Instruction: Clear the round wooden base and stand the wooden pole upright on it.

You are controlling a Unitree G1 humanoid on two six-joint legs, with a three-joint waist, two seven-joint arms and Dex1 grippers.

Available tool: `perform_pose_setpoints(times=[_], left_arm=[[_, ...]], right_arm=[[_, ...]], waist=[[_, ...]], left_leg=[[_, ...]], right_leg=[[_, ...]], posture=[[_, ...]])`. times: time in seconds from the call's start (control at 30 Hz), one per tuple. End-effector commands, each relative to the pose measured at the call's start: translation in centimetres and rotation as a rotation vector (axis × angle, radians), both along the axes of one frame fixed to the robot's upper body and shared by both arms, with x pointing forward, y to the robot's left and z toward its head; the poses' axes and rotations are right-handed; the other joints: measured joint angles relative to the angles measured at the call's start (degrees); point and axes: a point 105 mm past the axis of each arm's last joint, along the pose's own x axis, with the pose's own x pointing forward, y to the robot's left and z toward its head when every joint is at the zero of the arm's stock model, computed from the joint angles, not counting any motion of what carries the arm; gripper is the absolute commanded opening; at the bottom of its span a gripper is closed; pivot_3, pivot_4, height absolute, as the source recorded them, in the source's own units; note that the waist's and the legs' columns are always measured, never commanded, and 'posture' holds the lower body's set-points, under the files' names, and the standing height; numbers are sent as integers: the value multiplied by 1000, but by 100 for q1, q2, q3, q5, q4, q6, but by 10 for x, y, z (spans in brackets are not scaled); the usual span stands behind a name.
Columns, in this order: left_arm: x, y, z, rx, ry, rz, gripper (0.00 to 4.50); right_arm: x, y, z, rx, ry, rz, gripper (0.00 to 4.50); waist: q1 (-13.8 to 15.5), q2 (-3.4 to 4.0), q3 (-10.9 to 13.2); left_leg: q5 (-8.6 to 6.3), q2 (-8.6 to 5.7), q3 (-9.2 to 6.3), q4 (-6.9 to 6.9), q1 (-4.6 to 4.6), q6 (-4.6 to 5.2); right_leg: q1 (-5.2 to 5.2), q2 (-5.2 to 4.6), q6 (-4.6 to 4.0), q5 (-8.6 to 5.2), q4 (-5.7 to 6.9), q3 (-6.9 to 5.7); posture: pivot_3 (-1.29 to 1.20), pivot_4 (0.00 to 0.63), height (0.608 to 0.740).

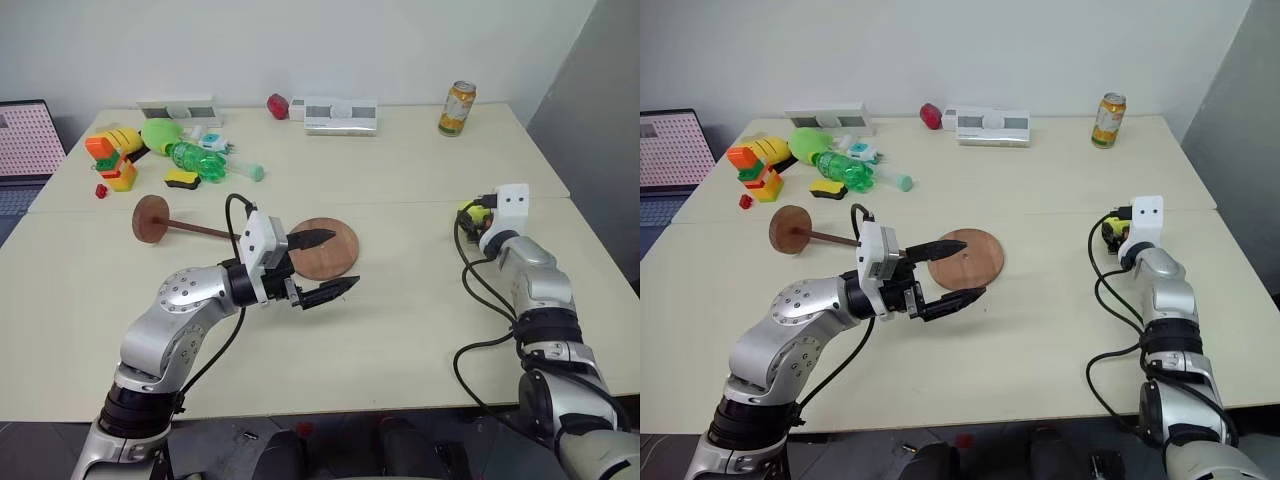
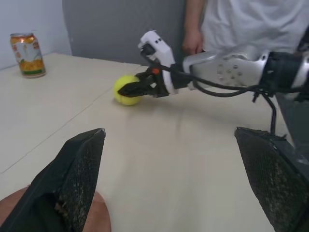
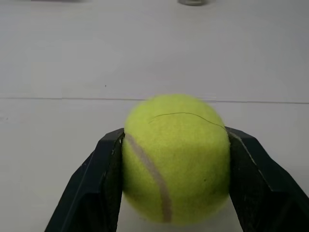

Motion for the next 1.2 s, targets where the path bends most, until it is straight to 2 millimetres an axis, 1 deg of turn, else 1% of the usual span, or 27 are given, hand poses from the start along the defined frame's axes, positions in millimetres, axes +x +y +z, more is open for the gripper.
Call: perform_pose_setpoints(times=[0.03,0.07,0.17,0.23,0.3,0.37,0.5,0.57,0.63,0.67,0.7,0.73,0.77,0.8,0.83,0.87,0.9,0.93,0.97,1.03,1.1,1.13,1.2], left_arm=[[-1,2,7,6,-38,-10,4500],[-1,3,6,8,-36,-6,4500],[-2,4,6,5,-31,1,4500],[-2,5,4,4,-23,9,4500],[0,6,5,-4,-25,37,4500],[0,8,6,-15,-16,58,4500],[7,15,0,-42,45,143,4500],[7,16,-7,-64,73,192,4500],[7,19,-11,-85,96,238,4500],[10,24,-13,-98,98,292,4500],[13,31,-14,-125,107,367,4500],[15,36,-15,-143,113,419,4500],[18,47,-14,-203,131,536,4500],[21,55,-13,-243,146,613,4500],[25,65,-11,-298,167,703,4500],[27,73,-10,-334,185,761,4500],[30,82,-10,-387,210,824,4500],[34,95,-10,-458,230,914,4500],[36,103,-10,-505,245,971,4500],[41,117,-11,-584,272,1062,4500],[48,140,-20,-710,334,1185,4500],[50,148,-24,-752,357,1223,4500],[54,152,-28,-803,398,1234,4500]], right_arm=[[0,-7,1,39,-26,3,3219],[0,-8,4,27,-41,10,3276],[-2,-8,12,-1,-73,26,4120],[-4,-11,17,-5,-99,14,4488],[-10,-14,23,-12,-132,0,4488],[-15,-12,25,-22,-147,4,4488],[-28,-10,46,-77,-230,12,4488],[-34,-10,59,-87,-273,19,4488],[-40,-5,70,-91,-308,37,4488],[-44,4,75,-68,-317,84,4488],[-49,17,81,-58,-319,173,4488],[-53,27,85,-53,-316,237,4488],[-62,47,88,-4,-291,366,4488],[-68,61,90,29,-269,453,4488],[-73,71,90,82,-237,516,4488],[-76,78,90,116,-214,554,4488],[-81,86,87,138,-187,609,4488],[-90,99,83,134,-152,703,4488],[-98,108,80,127,-128,768,4488],[-106,119,76,111,-96,856,4488],[-114,133,75,19,-88,968,4488],[-116,138,74,-15,-87,1004,4488],[-118,143,76,-29,-93,1048,4488]], waist=[[2,-1,0],[3,0,0],[3,0,0],[5,0,0],[7,1,0],[7,1,1],[12,2,1],[12,2,1],[13,2,1],[16,1,1],[20,1,1],[22,1,1],[22,1,1],[22,1,1],[23,1,1],[31,-1,1],[44,-1,0],[68,-1,0],[102,-1,0],[155,-4,2],[200,-5,2],[223,-7,2],[239,-13,3]], left_leg=[[0,0,0,0,0,-1],[0,1,0,0,0,-1],[0,1,0,0,0,-1],[1,1,0,0,-2,-1],[1,1,0,-2,-4,-2],[1,2,-4,-3,-6,-2],[1,2,-4,-2,-7,-1],[0,3,-4,-1,-7,0],[0,2,-4,-2,-6,0],[0,2,-3,-2,-5,0],[0,3,-7,-2,-7,0],[0,4,-8,-2,-7,0],[-1,4,-7,-1,-7,1],[-1,4,-8,-1,-8,1],[-1,7,-10,-2,-7,1],[-1,7,-14,0,-8,2],[-1,7,-19,2,-8,2],[-1,7,-22,2,-7,2],[-1,5,-22,3,-6,2],[-1,0,-20,6,-7,2],[-1,-6,-20,7,-12,2],[-1,-9,-20,7,-11,2],[-1,-9,-21,9,-12,1]], right_leg=[[0,0,0,0,-1,0],[0,0,0,0,0,0],[-1,-1,0,0,1,0],[-3,-1,0,0,0,0],[-5,-2,0,0,-1,1],[-7,-2,0,0,-1,-2],[-8,-2,0,0,1,-1],[-8,-2,0,0,2,0],[-8,-3,0,0,3,0],[-8,-3,0,0,4,1],[-8,-3,0,0,3,-2],[-8,-3,0,0,3,-2],[-7,-3,0,0,3,0],[-7,-3,0,0,1,-1],[-7,-4,0,0,1,3],[-5,-4,0,0,0,-2],[-3,-3,0,0,2,-10],[0,-3,0,0,2,-13],[1,-3,0,0,4,-14],[1,-6,1,0,0,-14],[0,-10,1,1,-3,-16],[1,-12,2,1,-4,-17],[2,-12,4,2,-10,-20]], posture=[[0,150,740],[0,150,740],[0,150,740],[0,150,740],[0,150,740],[0,150,740],[0,150,740],[0,150,740],[0,150,740],[0,150,740],[0,150,740],[0,150,740],[0,150,740],[0,150,740],[0,150,740],[0,150,740],[0,150,740],[0,150,740],[0,150,740],[0,150,740],[0,150,740],[0,150,740],[0,150,740]])
